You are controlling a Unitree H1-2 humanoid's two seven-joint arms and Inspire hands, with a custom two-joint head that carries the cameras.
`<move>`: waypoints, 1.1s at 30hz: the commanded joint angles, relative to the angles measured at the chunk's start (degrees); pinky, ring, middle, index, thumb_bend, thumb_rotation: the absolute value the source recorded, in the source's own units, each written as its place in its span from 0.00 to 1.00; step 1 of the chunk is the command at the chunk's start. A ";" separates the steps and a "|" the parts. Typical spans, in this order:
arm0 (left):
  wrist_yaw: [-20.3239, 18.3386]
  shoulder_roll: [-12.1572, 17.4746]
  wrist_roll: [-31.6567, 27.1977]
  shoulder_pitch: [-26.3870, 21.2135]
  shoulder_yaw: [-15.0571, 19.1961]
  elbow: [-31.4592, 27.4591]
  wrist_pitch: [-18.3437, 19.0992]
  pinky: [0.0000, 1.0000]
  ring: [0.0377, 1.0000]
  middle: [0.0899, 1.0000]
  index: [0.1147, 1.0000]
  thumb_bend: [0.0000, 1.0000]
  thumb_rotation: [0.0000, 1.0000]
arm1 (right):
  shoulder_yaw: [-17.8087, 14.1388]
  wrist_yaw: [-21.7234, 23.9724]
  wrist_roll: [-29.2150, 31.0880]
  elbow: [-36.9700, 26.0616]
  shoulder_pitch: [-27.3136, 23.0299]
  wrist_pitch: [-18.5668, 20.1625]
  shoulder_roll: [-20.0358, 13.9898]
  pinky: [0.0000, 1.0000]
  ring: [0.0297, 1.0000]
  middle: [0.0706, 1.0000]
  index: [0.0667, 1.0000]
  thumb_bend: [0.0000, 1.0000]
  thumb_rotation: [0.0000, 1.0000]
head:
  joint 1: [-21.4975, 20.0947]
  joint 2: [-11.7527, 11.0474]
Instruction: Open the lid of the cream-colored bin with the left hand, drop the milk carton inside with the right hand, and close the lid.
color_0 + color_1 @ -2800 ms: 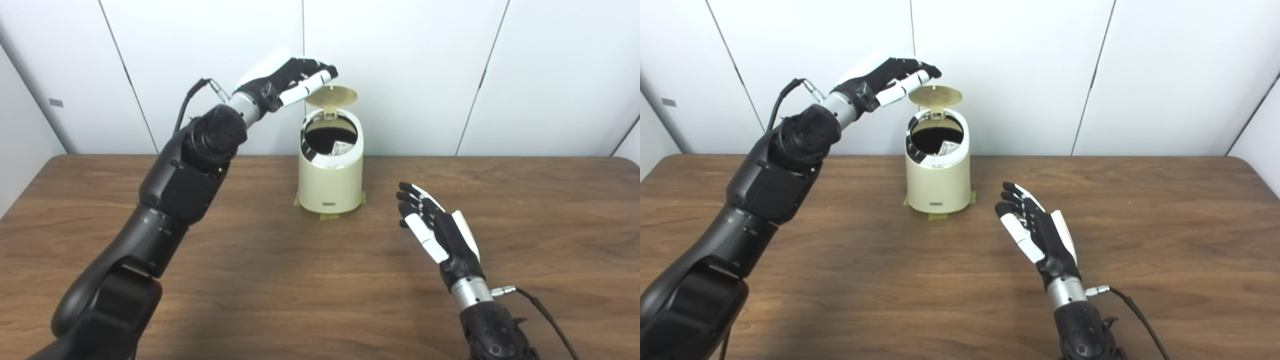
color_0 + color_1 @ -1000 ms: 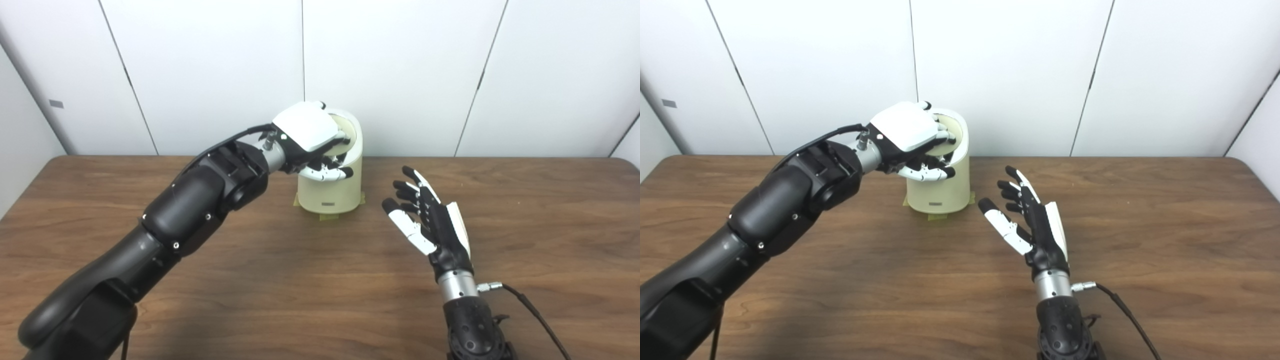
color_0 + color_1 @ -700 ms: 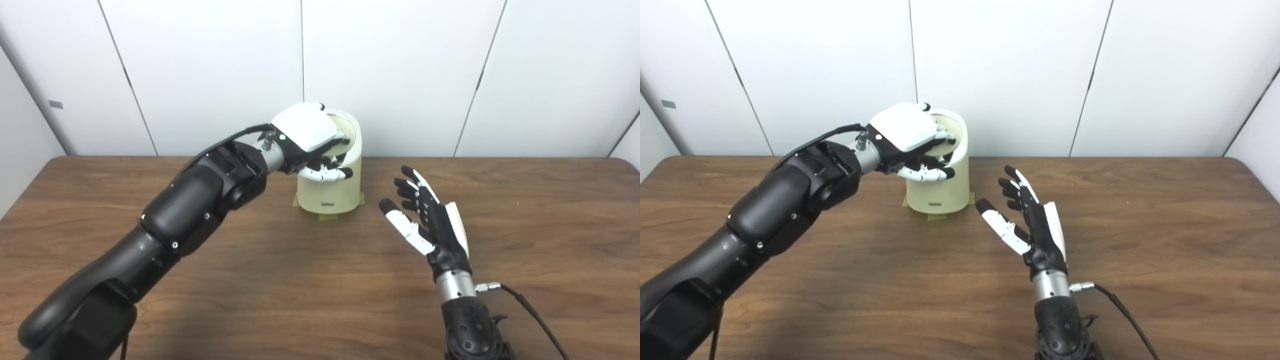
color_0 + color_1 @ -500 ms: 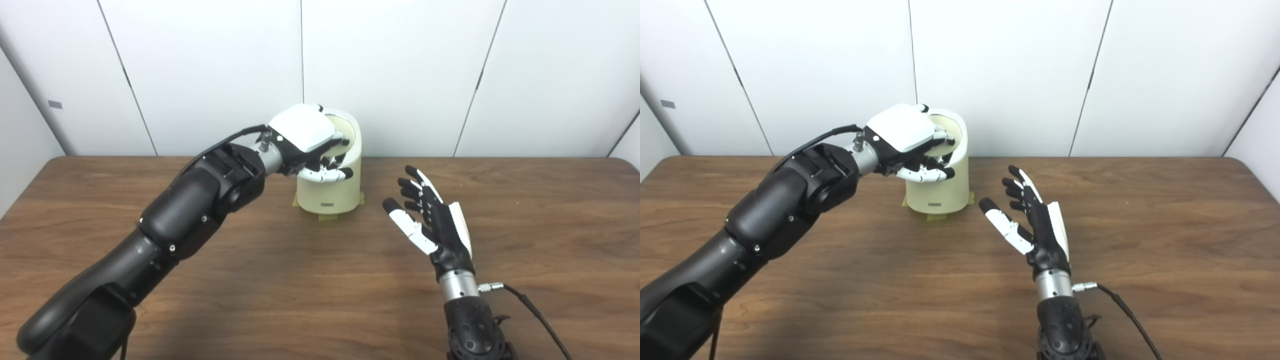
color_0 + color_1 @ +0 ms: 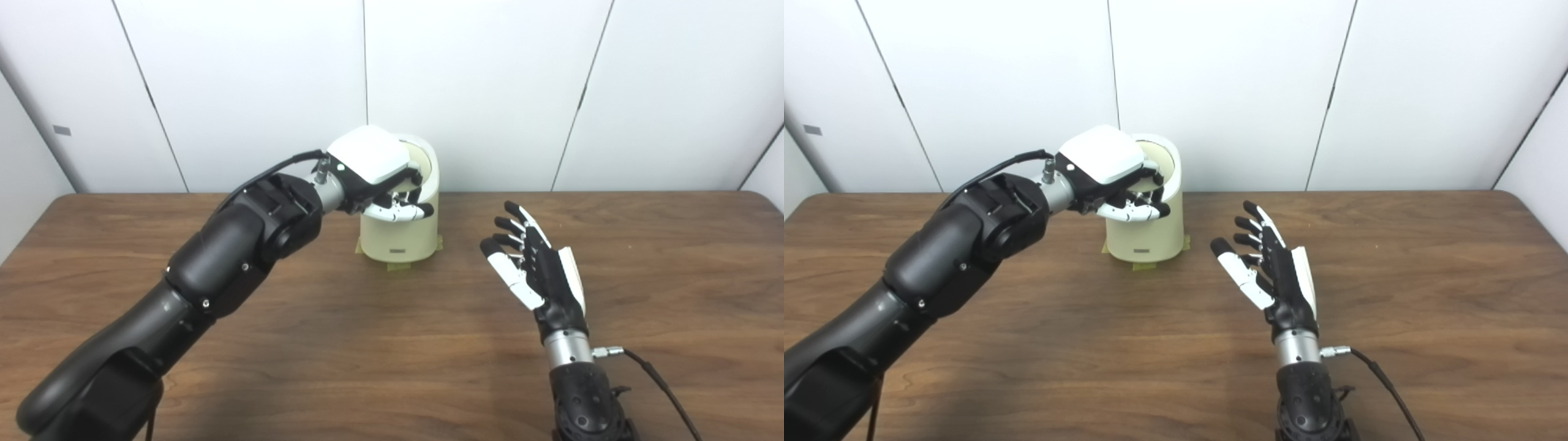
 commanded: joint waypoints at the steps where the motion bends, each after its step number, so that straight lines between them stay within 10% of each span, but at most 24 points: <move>1: -7.29 1.06 -0.18 3.51 -3.35 5.12 -1.00 0.90 0.80 0.77 0.72 0.49 1.00 | -0.41 -0.68 0.33 -1.41 -2.07 -3.41 -0.14 0.62 0.78 0.82 0.88 0.64 0.81 | -0.13 -0.08; 15: -6.53 0.08 -5.21 4.45 -1.52 5.49 0.83 0.87 0.80 0.79 0.81 0.49 1.00 | -1.08 -0.12 0.83 -1.58 -1.94 -3.24 -1.21 0.67 0.80 0.83 0.89 0.65 0.82 | -0.07 -0.43; 20: -3.24 -0.44 -8.66 2.88 4.13 0.78 3.51 0.94 0.88 0.87 0.88 0.45 1.00 | -1.47 -0.21 1.42 -1.52 -1.65 -3.83 -1.15 0.68 0.81 0.83 0.89 0.65 0.82 | 0.32 -0.29; 33: 15.45 -9.43 -19.01 7.72 25.64 -8.89 10.71 0.73 0.83 0.85 0.85 0.32 0.99 | -1.99 -0.23 2.48 -1.25 -1.35 -4.87 -0.60 0.68 0.81 0.83 0.88 0.63 0.81 | 0.88 0.44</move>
